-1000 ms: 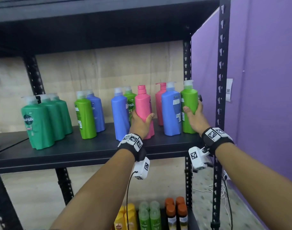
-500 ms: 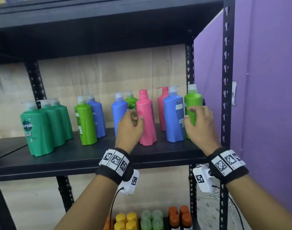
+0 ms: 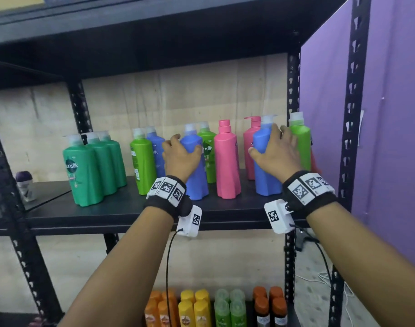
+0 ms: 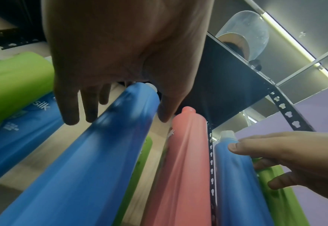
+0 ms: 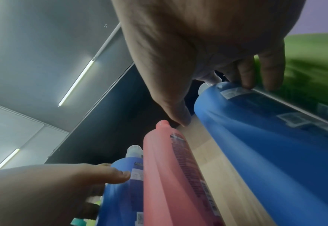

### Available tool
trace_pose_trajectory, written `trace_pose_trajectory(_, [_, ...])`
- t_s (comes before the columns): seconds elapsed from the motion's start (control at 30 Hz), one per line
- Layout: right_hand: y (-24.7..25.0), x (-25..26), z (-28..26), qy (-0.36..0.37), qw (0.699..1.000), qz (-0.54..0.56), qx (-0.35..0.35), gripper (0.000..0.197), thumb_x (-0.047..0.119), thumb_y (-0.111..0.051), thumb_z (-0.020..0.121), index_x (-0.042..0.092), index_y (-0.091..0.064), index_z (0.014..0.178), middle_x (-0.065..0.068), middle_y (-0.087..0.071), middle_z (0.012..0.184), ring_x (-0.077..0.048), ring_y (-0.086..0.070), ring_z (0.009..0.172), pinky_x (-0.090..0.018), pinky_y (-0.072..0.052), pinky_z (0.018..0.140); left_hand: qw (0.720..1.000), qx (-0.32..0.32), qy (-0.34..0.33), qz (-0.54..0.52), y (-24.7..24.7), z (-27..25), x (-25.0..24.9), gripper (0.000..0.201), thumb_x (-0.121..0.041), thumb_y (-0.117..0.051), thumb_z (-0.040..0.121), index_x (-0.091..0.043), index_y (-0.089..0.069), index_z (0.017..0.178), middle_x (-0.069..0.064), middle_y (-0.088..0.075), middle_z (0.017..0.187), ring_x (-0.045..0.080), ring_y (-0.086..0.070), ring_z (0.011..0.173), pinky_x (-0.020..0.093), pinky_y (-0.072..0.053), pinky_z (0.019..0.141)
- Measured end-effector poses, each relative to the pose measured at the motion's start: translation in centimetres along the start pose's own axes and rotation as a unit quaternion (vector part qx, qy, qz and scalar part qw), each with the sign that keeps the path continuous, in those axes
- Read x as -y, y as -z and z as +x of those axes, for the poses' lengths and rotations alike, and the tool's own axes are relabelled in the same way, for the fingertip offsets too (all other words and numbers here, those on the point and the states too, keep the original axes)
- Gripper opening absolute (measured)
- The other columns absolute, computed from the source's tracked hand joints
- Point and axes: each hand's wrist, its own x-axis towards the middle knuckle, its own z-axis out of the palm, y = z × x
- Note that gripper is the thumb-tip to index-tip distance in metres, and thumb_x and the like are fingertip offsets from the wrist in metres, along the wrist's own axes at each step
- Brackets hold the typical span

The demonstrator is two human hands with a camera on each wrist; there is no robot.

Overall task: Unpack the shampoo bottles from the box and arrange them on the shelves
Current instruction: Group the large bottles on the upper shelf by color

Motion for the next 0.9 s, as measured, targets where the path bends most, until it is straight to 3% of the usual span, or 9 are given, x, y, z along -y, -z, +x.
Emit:
trace_pose_trajectory(0.13, [-0.2, 0.6, 0.5, -0.019, 0.999, -0.024, -0.013, 0.097, 0.055, -0.062, 0.091, 0.007, -0.014, 0.161, -0.017, -0.031, 0.157, -0.039, -0.032, 0.140, -0.051, -0.035, 0.110, 0.995, 0.097, 0.023, -0.031, -0.6, 0.6, 1.4, 0.097, -0.034, -0.075, 0.090, -0.019, -0.011, 0.161, 0.020, -0.027, 0.156, 0.037, -0.043, 0.138, 0.042, -0.036, 0.115])
trace_pose_trajectory(0.23, [-0.4, 0.9, 0.5, -0.021, 0.999, -0.040, -0.023, 0.097, 0.054, -0.065, 0.091, 0.007, -0.016, 0.161, -0.016, -0.034, 0.153, -0.037, -0.034, 0.137, -0.050, -0.038, 0.106, 0.993, 0.103, 0.001, -0.054, -0.9, 0.4, 2.2, 0.097, -0.028, -0.073, 0.093, -0.022, -0.004, 0.161, 0.015, -0.041, 0.152, 0.038, -0.054, 0.129, 0.041, -0.046, 0.106])
trace_pose_trajectory(0.43, [-1.1, 0.9, 0.0, -0.001, 1.000, 0.006, -0.006, 0.095, 0.031, -0.076, 0.091, 0.005, -0.016, 0.159, -0.016, -0.026, 0.156, -0.043, -0.049, 0.128, -0.051, -0.047, 0.101, 0.993, 0.112, -0.020, -0.017, -0.7, -0.1, 2.7, 0.095, -0.029, -0.067, 0.099, -0.024, 0.003, 0.162, 0.017, -0.052, 0.145, 0.042, -0.063, 0.115, 0.038, -0.048, 0.088])
trace_pose_trajectory(0.5, [-1.2, 0.9, 0.0, 0.002, 1.000, 0.025, -0.004, 0.091, 0.026, -0.073, 0.092, 0.003, -0.016, 0.159, -0.016, -0.024, 0.157, -0.045, -0.052, 0.125, -0.053, -0.048, 0.100, 0.993, 0.113, -0.022, -0.003, -0.4, -0.3, 2.6, 0.095, -0.031, -0.067, 0.099, -0.025, 0.004, 0.162, 0.019, -0.056, 0.141, 0.042, -0.064, 0.113, 0.040, -0.049, 0.088])
trace_pose_trajectory(0.63, [-0.8, 0.9, 0.0, -0.007, 0.997, 0.081, 0.009, 0.091, 0.022, -0.071, 0.088, 0.004, -0.017, 0.159, -0.018, -0.024, 0.158, -0.047, -0.045, 0.131, -0.051, -0.041, 0.109, 0.995, 0.089, -0.034, 0.006, 0.3, -0.9, 2.7, 0.094, -0.037, -0.073, 0.094, -0.029, -0.007, 0.161, 0.015, -0.058, 0.139, 0.040, -0.063, 0.114, 0.043, -0.053, 0.093])
trace_pose_trajectory(0.8, [-0.5, 0.4, -0.6, 0.027, 0.991, 0.134, 0.002, 0.080, 0.027, -0.068, 0.087, 0.009, -0.030, 0.155, -0.014, -0.036, 0.152, -0.037, -0.046, 0.132, -0.048, -0.043, 0.108, 0.996, 0.077, -0.048, 0.009, 1.6, -1.7, 2.6, 0.093, -0.043, -0.077, 0.088, -0.032, -0.016, 0.157, 0.011, -0.059, 0.139, 0.038, -0.063, 0.115, 0.048, -0.054, 0.096])
trace_pose_trajectory(0.9, [-0.2, 0.2, -0.7, 0.032, 0.988, 0.151, -0.006, 0.078, 0.031, -0.068, 0.086, 0.013, -0.034, 0.154, -0.011, -0.041, 0.150, -0.031, -0.048, 0.131, -0.041, -0.044, 0.104, 0.996, 0.062, -0.059, 0.029, 2.0, -2.3, 2.5, 0.090, -0.047, -0.075, 0.084, -0.036, -0.018, 0.153, 0.008, -0.064, 0.125, 0.039, -0.065, 0.107, 0.050, -0.055, 0.092])
